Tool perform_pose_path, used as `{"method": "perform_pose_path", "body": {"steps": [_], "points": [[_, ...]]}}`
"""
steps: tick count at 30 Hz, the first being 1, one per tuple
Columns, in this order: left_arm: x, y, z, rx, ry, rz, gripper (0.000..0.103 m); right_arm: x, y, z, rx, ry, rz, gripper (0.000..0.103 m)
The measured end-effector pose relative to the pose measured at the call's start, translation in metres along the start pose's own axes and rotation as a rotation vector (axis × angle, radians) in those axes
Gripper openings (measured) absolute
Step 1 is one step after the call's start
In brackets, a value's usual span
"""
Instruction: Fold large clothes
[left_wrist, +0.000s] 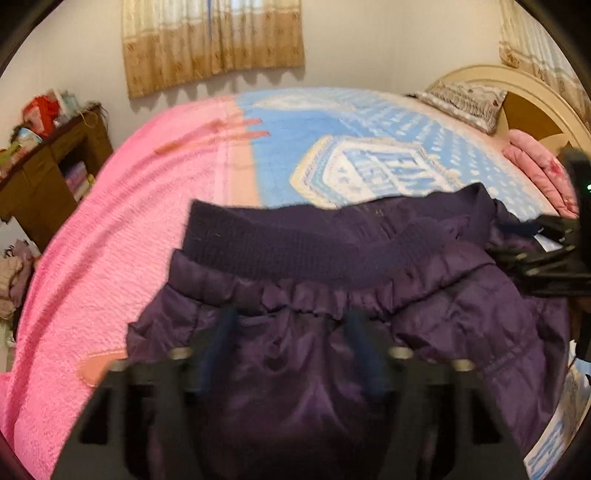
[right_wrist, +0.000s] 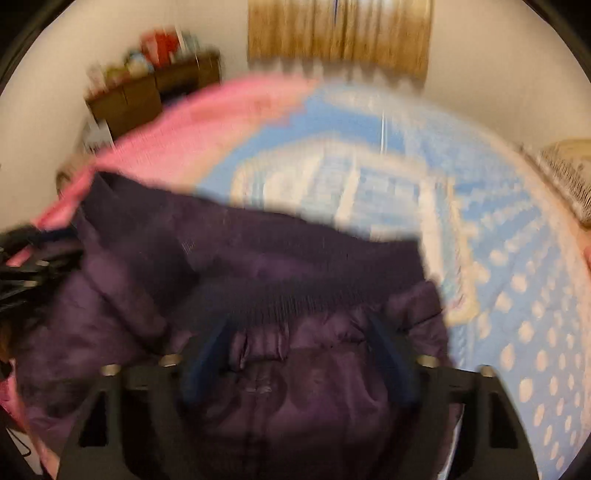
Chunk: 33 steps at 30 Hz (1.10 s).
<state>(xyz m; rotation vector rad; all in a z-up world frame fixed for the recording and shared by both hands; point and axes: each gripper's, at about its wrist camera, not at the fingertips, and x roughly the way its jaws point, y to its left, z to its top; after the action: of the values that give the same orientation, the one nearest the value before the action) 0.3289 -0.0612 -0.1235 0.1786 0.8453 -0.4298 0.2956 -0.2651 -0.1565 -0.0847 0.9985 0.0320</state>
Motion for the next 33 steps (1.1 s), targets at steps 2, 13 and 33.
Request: {"method": "perform_pose_path", "body": {"steps": [2, 13, 33], "points": [[0.01, -0.004, -0.004, 0.033, 0.022, -0.015, 0.035, -0.002, 0.008, -0.002, -0.043, -0.031, -0.031, 0.046], [-0.067, 0.001, -0.002, -0.02, -0.271, -0.032, 0.02, -0.086, 0.0, -0.016, 0.012, -0.361, -0.091, 0.026], [0.059, 0.024, 0.028, -0.049, -0.073, 0.082, 0.027, 0.021, -0.038, 0.014, 0.229, -0.218, -0.132, 0.028]]}}
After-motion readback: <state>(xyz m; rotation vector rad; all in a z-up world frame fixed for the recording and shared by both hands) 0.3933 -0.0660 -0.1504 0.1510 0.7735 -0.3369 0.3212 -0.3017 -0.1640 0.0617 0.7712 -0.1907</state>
